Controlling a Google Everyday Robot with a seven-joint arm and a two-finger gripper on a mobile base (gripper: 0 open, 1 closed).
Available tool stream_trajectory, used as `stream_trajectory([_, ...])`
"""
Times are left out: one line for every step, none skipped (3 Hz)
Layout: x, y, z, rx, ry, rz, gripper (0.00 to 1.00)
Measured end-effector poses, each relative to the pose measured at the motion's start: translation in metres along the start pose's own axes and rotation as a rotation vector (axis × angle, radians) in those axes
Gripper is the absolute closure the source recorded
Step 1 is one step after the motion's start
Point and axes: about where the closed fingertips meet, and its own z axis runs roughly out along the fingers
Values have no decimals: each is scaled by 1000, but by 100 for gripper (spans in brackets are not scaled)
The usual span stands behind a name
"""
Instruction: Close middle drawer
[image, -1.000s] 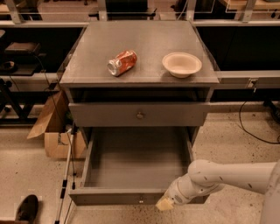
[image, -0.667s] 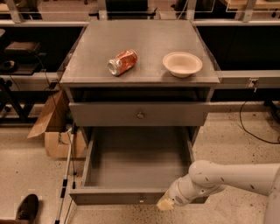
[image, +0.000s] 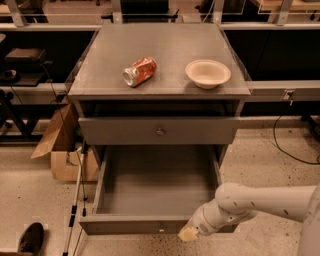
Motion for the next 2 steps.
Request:
stream_trajectory([1, 3, -2, -1, 0, 2, 100])
stream_trajectory([1, 3, -2, -5, -3, 16, 100])
